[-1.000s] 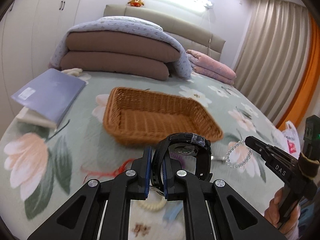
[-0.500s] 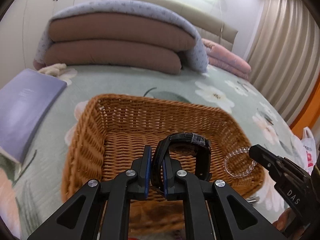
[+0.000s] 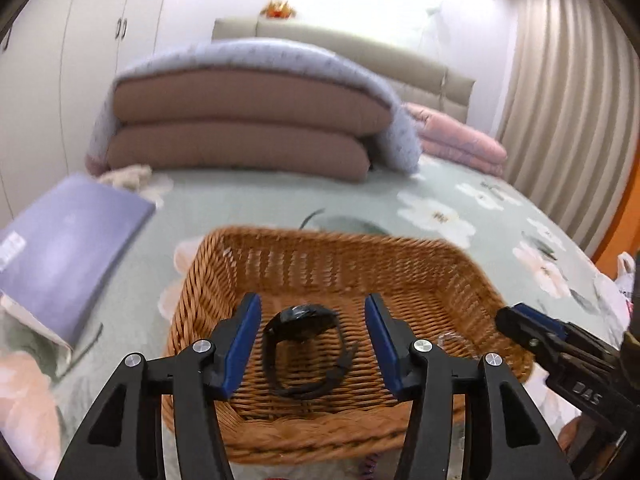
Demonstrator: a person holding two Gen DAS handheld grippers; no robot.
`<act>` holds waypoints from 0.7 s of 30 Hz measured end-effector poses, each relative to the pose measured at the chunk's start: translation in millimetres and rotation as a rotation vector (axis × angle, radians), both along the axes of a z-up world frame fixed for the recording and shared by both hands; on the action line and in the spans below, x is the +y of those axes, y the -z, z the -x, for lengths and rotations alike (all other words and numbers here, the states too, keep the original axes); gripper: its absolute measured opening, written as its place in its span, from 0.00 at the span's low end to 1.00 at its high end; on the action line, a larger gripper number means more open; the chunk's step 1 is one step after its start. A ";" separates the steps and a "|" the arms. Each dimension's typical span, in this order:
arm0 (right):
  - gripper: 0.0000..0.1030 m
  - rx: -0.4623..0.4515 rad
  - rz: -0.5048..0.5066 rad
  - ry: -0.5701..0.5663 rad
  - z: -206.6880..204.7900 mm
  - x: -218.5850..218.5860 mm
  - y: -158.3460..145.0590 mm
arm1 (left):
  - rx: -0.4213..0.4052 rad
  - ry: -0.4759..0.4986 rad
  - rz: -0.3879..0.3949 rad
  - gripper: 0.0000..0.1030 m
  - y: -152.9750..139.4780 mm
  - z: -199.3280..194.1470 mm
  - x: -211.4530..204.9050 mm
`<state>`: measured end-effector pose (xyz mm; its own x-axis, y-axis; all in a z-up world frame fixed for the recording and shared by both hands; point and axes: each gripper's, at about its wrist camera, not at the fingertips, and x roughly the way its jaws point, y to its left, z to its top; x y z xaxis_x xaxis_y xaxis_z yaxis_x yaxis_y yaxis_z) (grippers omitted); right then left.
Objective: Organize jewelry
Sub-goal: 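Carry the watch and bead bracelet into the wicker basket and open both tools, then move both tools back over the remaining jewelry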
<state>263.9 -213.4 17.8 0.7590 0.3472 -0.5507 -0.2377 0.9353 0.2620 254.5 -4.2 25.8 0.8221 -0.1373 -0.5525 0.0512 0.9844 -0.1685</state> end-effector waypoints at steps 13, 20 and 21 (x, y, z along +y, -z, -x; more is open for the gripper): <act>0.45 -0.140 0.077 0.011 124.1 9.5 -35.5 | -0.080 0.029 0.055 0.54 -34.2 114.9 34.2; 0.45 -0.091 0.098 -0.006 174.7 12.0 -12.2 | -0.061 -0.006 0.112 0.54 -14.3 167.8 75.1; 0.45 -0.086 0.112 0.002 178.9 10.7 -5.6 | -0.058 -0.009 0.121 0.54 -9.2 170.7 78.4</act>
<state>85.1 -202.7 23.4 0.8056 0.2855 -0.5192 -0.2530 0.9581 0.1343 83.7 74.2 35.0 0.8538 -0.1929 -0.4835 0.0560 0.9575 -0.2830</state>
